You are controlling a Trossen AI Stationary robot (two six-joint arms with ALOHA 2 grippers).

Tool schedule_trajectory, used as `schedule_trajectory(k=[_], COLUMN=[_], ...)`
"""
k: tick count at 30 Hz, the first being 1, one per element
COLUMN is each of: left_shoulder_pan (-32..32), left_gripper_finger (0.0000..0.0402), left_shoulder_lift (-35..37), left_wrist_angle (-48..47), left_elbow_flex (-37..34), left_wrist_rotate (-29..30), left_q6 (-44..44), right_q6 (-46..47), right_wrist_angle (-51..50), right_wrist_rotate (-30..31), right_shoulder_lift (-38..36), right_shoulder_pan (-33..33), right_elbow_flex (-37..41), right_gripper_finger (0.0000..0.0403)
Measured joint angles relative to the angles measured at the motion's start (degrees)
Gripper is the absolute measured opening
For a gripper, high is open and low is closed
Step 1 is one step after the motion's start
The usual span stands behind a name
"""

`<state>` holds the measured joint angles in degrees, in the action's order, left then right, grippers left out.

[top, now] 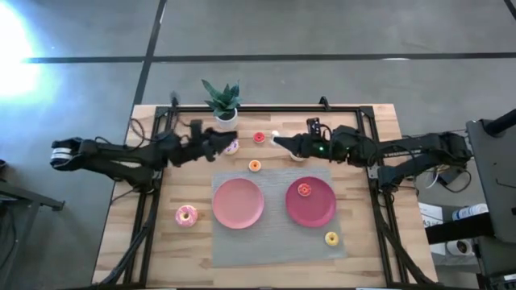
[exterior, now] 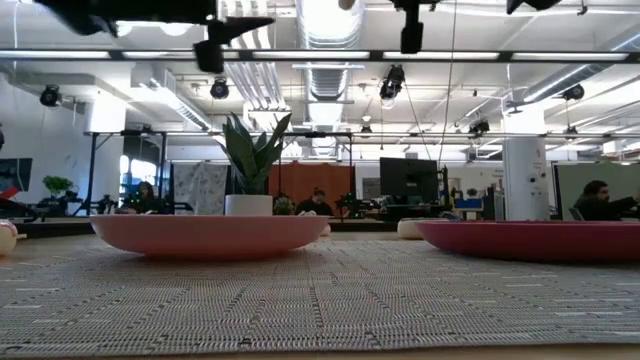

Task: Pick & Place donuts
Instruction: Put the small white donut on the dark pink plate

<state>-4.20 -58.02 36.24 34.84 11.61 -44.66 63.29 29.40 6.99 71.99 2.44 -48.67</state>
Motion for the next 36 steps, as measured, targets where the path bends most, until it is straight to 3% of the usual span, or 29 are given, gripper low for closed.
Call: schedule_trajectory(k=[2, 5, 13, 19, 26, 36], left_shoulder_pan=[-0.69, -2.98, -6.65, -9.37, -10.19, -10.32], left_gripper_finger=[0.014, 0.014, 0.014, 0.014, 0.014, 0.014], left_shoulder_lift=[-1.7, -3.93, -11.37, -16.13, -19.75, -23.27], left_wrist_angle=[0.3, 0.88, 0.16, -0.56, 10.62, 12.94], left_elbow_flex=[3.3, 8.28, 18.82, 21.24, 21.74, 23.18], left_wrist_rotate=[-5.62, -22.36, -36.76, -40.11, -44.12, -43.56], left_q6=[-0.18, -0.52, -7.53, -10.95, -16.19, -17.36], right_q6=[-2.0, -5.45, -12.9, -14.23, -14.47, -14.4], right_wrist_angle=[-0.02, 0.15, -0.01, -0.46, -0.27, -0.01], right_wrist_rotate=[-3.02, -7.58, -15.11, -16.61, -16.66, -16.48], right_shoulder_lift=[0.08, 0.11, 0.29, 0.03, 0.17, 0.28], right_shoulder_pan=[0.27, 0.41, 0.59, 0.56, 0.57, 0.57], right_elbow_flex=[-0.88, -2.76, -8.98, -10.4, -10.05, -9.99], right_gripper_finger=[0.0013, 0.0013, 0.0013, 0.0013, 0.0013, 0.0013])
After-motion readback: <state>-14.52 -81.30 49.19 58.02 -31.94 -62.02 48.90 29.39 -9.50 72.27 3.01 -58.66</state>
